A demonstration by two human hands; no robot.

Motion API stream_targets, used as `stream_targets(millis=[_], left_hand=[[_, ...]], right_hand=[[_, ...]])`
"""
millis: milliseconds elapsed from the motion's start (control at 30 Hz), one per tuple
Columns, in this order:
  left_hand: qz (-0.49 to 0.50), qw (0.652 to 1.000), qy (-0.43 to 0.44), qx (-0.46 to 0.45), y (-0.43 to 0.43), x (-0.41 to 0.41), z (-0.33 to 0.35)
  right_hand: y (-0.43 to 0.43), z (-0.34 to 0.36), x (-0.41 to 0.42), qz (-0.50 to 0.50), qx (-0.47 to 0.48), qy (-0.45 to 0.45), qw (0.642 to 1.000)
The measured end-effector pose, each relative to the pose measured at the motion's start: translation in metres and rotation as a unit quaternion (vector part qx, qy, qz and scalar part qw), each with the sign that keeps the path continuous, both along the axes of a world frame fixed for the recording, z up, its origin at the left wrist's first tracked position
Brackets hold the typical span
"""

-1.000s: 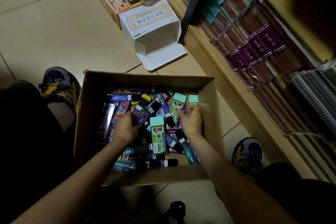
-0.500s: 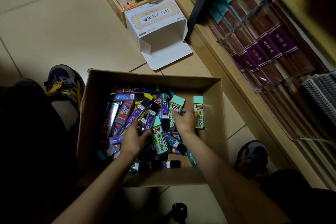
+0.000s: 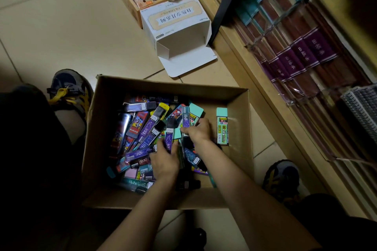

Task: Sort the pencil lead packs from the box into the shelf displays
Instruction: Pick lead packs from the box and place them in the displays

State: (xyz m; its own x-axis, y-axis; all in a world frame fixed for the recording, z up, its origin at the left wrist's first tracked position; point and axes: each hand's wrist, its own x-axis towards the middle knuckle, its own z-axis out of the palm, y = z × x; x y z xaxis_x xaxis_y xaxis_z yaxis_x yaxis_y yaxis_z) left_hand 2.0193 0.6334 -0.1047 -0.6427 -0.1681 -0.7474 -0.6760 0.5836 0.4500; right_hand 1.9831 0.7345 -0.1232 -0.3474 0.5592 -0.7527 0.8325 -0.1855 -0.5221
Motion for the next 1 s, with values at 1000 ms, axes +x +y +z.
stream_targets(millis=[1000], left_hand=[[-0.018, 0.895, 0.052, 0.442, -0.005, -0.019, 0.113]], right_hand=[[0.009, 0.165, 0.069, 0.006, -0.182, 0.311, 0.933]])
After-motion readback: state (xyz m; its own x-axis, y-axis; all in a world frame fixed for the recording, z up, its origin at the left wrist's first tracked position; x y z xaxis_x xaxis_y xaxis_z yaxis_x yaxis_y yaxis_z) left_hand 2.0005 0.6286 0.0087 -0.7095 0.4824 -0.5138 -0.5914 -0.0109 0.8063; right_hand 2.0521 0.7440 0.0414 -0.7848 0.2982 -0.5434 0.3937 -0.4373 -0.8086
